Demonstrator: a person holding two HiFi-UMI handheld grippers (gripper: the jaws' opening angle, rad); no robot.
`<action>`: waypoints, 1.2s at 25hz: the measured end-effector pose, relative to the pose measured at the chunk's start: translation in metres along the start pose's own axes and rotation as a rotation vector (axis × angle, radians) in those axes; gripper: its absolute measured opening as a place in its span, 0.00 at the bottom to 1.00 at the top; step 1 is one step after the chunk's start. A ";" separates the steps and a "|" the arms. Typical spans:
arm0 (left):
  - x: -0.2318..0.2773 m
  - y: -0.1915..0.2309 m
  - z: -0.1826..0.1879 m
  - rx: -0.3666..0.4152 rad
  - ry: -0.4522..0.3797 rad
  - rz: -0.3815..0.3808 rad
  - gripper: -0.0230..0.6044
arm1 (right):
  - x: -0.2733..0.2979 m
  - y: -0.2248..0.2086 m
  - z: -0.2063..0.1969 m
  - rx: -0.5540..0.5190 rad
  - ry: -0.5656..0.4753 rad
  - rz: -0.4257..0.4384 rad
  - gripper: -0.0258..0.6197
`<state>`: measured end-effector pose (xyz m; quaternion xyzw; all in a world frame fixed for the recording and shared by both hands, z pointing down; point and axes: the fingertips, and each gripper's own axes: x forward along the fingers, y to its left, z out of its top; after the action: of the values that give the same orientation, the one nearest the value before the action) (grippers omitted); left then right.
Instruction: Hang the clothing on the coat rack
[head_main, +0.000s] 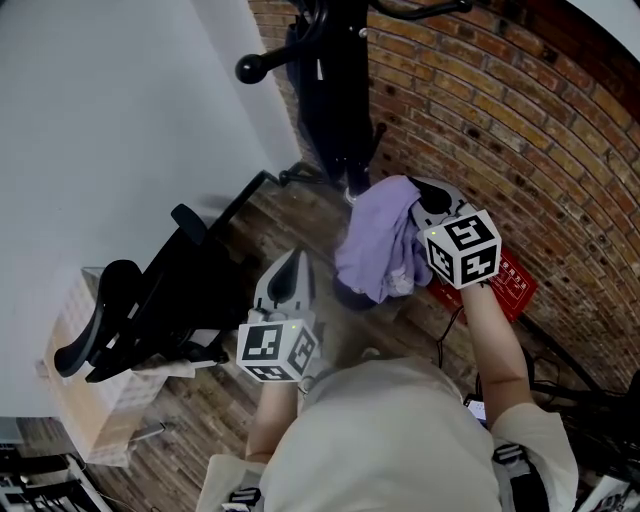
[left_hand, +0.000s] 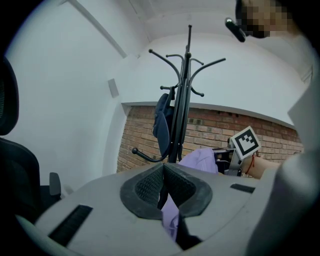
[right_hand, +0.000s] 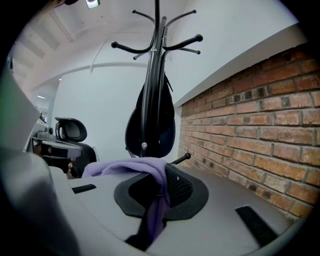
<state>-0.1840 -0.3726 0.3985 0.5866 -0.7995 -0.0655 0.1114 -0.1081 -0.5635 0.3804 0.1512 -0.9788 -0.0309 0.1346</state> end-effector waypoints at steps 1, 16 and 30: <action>0.000 0.000 -0.001 -0.001 0.001 0.000 0.04 | 0.000 -0.001 -0.004 0.000 0.009 0.000 0.06; 0.001 -0.012 -0.010 -0.005 0.015 -0.012 0.04 | -0.009 -0.013 -0.066 -0.031 0.131 0.004 0.06; -0.001 -0.010 -0.017 -0.014 0.022 0.003 0.04 | -0.021 0.003 -0.092 0.109 0.029 0.051 0.10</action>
<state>-0.1701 -0.3745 0.4125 0.5852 -0.7987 -0.0644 0.1243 -0.0646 -0.5560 0.4638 0.1339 -0.9805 0.0281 0.1411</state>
